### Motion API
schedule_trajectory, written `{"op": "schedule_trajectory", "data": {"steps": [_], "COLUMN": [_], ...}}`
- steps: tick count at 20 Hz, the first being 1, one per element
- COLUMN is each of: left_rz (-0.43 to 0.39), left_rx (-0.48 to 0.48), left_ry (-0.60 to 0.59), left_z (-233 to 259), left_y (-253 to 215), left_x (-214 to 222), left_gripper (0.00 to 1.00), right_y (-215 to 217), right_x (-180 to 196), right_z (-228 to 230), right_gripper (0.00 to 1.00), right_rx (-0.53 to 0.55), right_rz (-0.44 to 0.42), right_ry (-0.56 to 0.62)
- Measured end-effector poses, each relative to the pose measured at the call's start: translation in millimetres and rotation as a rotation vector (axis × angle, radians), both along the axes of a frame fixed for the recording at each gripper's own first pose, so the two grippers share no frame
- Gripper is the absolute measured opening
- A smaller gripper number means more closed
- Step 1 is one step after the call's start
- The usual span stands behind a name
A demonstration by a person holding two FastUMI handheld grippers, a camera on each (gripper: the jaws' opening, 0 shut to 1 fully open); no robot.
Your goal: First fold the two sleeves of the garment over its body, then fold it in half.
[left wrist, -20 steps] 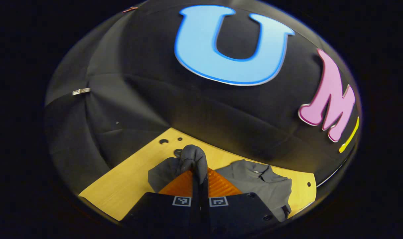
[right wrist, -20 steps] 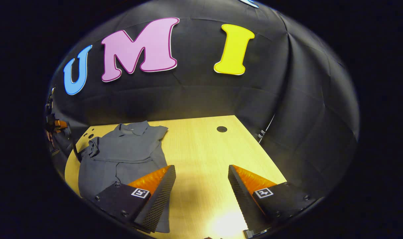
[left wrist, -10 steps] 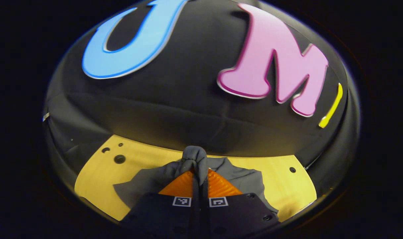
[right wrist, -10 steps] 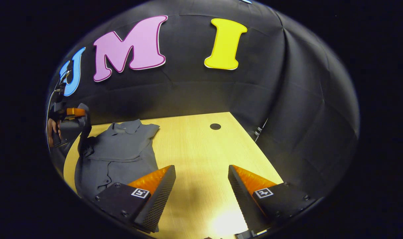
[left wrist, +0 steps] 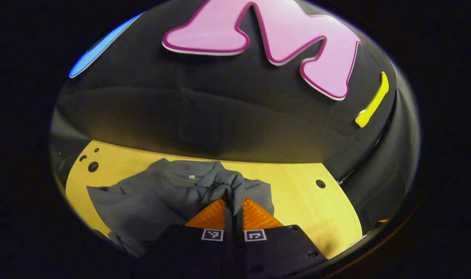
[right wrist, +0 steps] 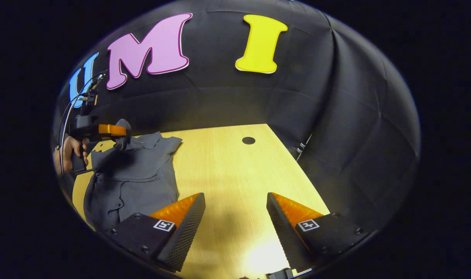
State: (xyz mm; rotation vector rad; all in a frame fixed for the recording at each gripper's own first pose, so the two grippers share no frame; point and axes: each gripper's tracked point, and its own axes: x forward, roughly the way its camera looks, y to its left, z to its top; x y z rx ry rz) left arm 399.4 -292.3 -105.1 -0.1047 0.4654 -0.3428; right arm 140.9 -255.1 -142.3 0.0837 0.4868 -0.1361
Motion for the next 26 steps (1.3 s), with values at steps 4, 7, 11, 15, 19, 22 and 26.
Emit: {"op": "schedule_trajectory", "data": {"steps": [4,7,11,15,19,22,26], "left_rz": [-0.02,-0.059,-0.106,-0.089,-0.028,0.02,0.078], "left_rx": [0.035,0.041,0.053,0.111,0.113,0.126,0.227], "left_ry": [0.036,0.06,0.033,0.012,0.014,0.046,0.08], "left_z": [-26,-42,-37,-36,-37,-50,-82], "left_y": [-24,-42,-48,-16,44,104,187], "left_x": [1,-3,-14,-32,-73,-114,-172], "left_gripper": [0.07,0.1,0.6,0.95,0.96,0.96,0.96], "right_y": [-4,-3,3,21,54,86,122], "right_x": [-6,-10,-13,-10,-12,-15,-31], "right_z": [-6,-9,-13,-13,-20,-32,-52], "right_gripper": [0.99,0.99,0.98,0.99,0.99,0.99,0.99], "right_rx": [0.005,0.001,0.003,0.01,0.022,0.03,0.021], "right_rz": [-0.009,-0.01,-0.002,0.024,0.077,0.127,0.203], "right_ry": [0.011,0.02,0.029,0.027,0.042,0.07,0.13]}}
